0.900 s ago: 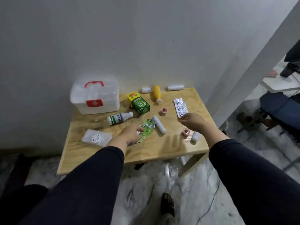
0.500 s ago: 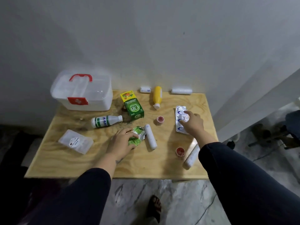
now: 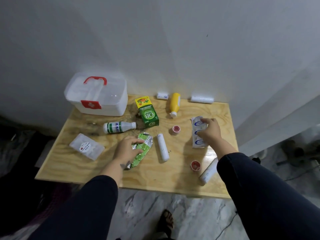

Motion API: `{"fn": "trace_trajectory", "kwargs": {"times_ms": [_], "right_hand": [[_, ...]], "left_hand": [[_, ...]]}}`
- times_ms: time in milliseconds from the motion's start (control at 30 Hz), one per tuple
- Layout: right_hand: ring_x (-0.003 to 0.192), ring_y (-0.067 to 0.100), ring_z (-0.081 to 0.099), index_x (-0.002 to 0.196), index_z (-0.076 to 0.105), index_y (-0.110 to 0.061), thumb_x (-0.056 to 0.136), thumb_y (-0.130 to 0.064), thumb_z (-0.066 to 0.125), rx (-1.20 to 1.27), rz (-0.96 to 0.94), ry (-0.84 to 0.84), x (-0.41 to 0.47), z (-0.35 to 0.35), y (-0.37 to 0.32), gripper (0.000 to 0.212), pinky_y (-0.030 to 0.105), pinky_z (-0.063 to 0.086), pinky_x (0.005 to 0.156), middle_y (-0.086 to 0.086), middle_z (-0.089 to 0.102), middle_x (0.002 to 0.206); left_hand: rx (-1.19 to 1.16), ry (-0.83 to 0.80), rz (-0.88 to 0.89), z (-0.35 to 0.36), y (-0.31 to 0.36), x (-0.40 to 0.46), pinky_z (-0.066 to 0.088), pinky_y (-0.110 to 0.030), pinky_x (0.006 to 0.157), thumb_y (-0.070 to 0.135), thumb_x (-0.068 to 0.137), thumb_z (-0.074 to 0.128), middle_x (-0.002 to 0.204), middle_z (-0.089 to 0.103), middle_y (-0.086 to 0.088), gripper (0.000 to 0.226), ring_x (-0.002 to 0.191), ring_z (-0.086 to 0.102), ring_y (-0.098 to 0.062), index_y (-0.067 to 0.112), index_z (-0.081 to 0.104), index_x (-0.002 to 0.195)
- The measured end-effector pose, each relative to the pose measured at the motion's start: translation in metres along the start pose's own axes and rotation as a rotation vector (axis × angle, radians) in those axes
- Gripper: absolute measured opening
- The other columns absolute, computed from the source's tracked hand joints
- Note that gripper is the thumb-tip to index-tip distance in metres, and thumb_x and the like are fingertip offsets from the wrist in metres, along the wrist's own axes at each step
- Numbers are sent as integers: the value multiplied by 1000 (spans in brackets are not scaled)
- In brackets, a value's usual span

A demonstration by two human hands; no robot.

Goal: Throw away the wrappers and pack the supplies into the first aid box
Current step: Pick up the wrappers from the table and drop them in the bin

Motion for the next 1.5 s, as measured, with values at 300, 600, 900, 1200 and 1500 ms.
{"fn": "trace_trajectory", "kwargs": {"times_ms": [300, 600, 900, 1200, 1500], "right_hand": [[104, 22, 58, 132, 55, -10, 75, 8, 68, 241, -45, -97, -48, -1, -75, 61, 29, 48, 84, 10, 58, 123], [101, 22, 62, 132, 56, -11, 75, 8, 69, 221, -271, -318, -151, 103, -201, 61, 32, 53, 89, 12, 62, 123], [92, 15, 56, 130, 57, -11, 77, 8, 69, 113, -394, -588, -251, 264, -286, 58, 25, 48, 78, 7, 61, 118], [74, 19, 58, 129, 58, -11, 77, 7, 68, -108, -504, -858, -298, 424, -350, 56, 28, 50, 70, 7, 57, 92], [111, 25, 61, 133, 55, -13, 81, 5, 64, -396, -585, -1078, -299, 593, -384, 56, 31, 53, 84, 13, 54, 135]], "left_hand": [[-156, 155, 45, -70, 9, -14, 41, -33, 102, 7, 78, 76, 132, 60, -10, 43, 125, 53, -27, 17, 69, 119], [-286, 372, -24, -182, -64, -81, 45, -32, 96, 8, 81, 74, 130, 60, -6, 42, 117, 56, -27, 21, 68, 119], [-379, 570, -250, -259, -210, -169, 42, -24, 88, 5, 82, 73, 129, 60, -9, 38, 113, 56, -22, 16, 69, 118], [-486, 666, -526, -295, -344, -204, 39, -26, 93, 9, 84, 72, 137, 55, -11, 38, 126, 52, -28, 13, 67, 122], [-634, 734, -847, -304, -468, -185, 48, -37, 92, 1, 89, 63, 135, 57, -16, 34, 116, 59, -39, 7, 65, 122]]}}
Point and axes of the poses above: each hand's wrist, its own x-axis towards the middle knuckle, its own z-axis out of the palm, y = z × x, the point moved 4 cm from there along x, towards the middle knuckle
